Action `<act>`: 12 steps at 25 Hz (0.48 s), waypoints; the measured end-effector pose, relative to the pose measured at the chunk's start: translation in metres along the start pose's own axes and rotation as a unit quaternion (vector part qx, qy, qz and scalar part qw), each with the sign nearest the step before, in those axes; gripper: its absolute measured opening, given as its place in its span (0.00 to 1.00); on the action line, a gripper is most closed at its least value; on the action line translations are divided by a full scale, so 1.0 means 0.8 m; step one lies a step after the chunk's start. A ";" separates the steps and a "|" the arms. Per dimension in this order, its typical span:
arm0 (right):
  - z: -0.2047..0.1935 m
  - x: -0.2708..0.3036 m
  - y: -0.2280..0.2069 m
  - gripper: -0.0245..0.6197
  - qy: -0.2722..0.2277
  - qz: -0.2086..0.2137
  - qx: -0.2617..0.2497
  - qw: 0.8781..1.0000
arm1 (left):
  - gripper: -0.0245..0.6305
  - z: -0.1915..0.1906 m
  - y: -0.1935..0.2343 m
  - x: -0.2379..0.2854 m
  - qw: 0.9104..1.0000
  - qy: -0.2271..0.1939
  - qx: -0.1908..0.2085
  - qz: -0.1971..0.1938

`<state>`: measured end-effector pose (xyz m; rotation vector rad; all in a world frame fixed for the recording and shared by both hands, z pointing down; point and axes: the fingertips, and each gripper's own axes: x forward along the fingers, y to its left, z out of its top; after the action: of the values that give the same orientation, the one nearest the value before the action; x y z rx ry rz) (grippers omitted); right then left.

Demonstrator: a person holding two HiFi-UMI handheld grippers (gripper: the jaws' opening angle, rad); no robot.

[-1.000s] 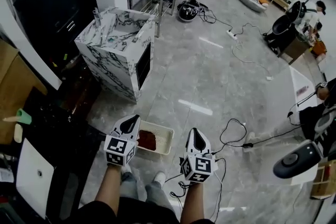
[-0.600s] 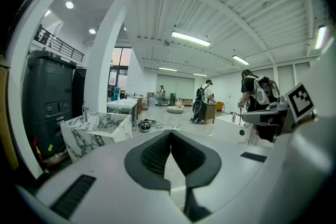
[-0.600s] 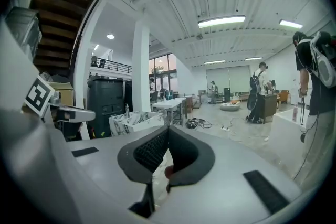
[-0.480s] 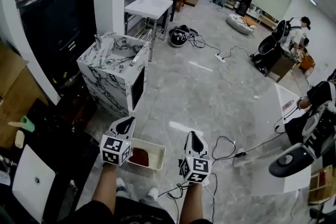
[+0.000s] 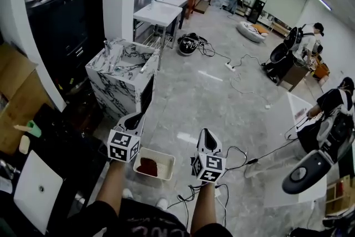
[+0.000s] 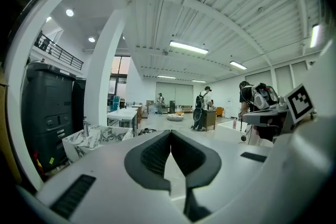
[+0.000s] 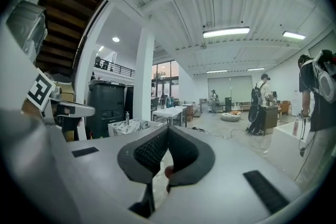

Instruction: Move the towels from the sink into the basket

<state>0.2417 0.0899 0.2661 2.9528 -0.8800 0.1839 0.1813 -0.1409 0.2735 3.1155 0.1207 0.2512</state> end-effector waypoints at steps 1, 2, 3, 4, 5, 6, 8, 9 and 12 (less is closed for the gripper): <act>0.004 -0.001 0.001 0.06 -0.002 -0.001 -0.001 1.000 | 0.06 0.005 0.001 0.000 1.000 -0.002 0.005 0.000; 0.007 -0.002 0.002 0.06 -0.003 -0.003 -0.002 1.000 | 0.06 0.009 0.002 0.000 1.000 -0.003 0.008 -0.001; 0.009 -0.004 0.002 0.06 -0.004 -0.005 -0.004 1.000 | 0.06 0.013 0.003 -0.001 1.000 -0.004 0.010 -0.002; 0.010 -0.006 0.001 0.06 -0.005 -0.008 -0.005 1.000 | 0.06 0.016 0.003 -0.001 1.000 -0.005 0.011 -0.003; 0.012 -0.007 0.000 0.06 -0.006 -0.009 -0.005 1.000 | 0.06 0.019 0.002 -0.001 1.000 -0.006 0.012 -0.004; 0.014 -0.008 0.000 0.06 -0.008 -0.009 -0.006 1.000 | 0.06 0.022 0.001 -0.002 1.000 -0.007 0.014 -0.006; 0.018 -0.009 0.002 0.06 -0.012 -0.010 -0.008 1.000 | 0.06 0.027 0.000 -0.003 1.000 -0.011 0.018 -0.007; 0.020 -0.009 0.003 0.06 -0.014 -0.011 -0.009 1.000 | 0.06 0.028 0.000 -0.004 1.000 -0.012 0.020 -0.008; 0.020 -0.011 0.007 0.06 -0.016 -0.012 -0.006 1.000 | 0.06 0.029 -0.001 -0.008 1.000 -0.015 0.023 -0.007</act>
<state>0.2330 0.0886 0.2490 2.9616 -0.8463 0.1287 0.1787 -0.1409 0.2499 3.1605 0.1507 0.2036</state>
